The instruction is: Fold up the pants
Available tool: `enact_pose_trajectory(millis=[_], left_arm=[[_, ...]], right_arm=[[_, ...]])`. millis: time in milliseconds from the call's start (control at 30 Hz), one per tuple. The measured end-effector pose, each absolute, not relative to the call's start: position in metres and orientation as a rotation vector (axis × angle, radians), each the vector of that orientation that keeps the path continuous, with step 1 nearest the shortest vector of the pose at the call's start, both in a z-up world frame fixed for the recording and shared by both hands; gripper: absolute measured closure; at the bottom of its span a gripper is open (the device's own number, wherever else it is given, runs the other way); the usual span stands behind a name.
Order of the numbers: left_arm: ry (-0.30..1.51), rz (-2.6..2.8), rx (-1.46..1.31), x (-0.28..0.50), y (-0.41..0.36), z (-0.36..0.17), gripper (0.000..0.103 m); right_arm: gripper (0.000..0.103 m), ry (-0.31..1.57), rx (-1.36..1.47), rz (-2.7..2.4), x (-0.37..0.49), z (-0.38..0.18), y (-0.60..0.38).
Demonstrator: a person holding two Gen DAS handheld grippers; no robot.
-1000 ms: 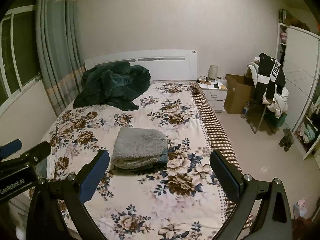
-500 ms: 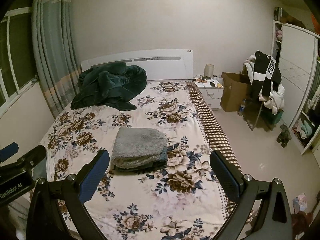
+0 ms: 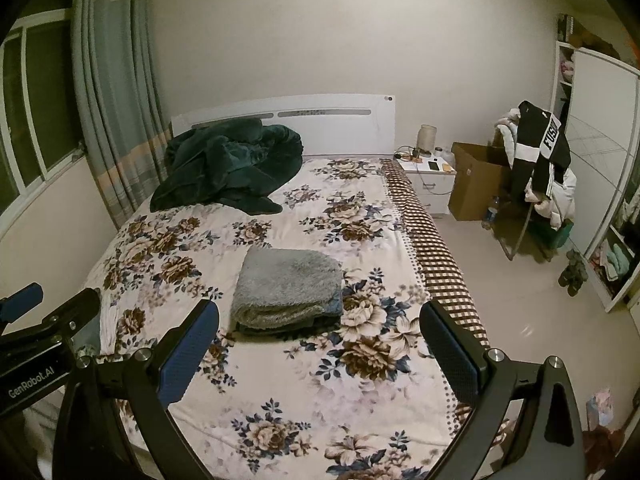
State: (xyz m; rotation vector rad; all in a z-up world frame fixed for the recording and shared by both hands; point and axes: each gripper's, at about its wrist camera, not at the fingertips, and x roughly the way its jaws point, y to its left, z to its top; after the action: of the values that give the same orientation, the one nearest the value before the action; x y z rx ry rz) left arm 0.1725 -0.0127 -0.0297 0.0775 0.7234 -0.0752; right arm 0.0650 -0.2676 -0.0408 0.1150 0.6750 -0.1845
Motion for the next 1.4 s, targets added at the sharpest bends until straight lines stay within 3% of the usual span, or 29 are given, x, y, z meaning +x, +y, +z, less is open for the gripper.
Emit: enact_pose_trajectory(millis=[1167,1267,1400], left_arm=[[0.725,-0.067,0.085,0.166,-0.016,-0.024,0.009],[0.738,-0.081,0.089,0.166,-0.017,-0.024,0.002],[0.746,-0.088,0.089,0.163,-0.019,-0.027,0.001]], right_arm=[[0.001,0.691,0.119,-0.160,0.069,-0.045,-0.257],[0.001,0.694,0.119,-0.161,0.069,-0.045,-0.256],[0.000,0.700,0.123,-0.166,0.066,-0.051,-0.255]])
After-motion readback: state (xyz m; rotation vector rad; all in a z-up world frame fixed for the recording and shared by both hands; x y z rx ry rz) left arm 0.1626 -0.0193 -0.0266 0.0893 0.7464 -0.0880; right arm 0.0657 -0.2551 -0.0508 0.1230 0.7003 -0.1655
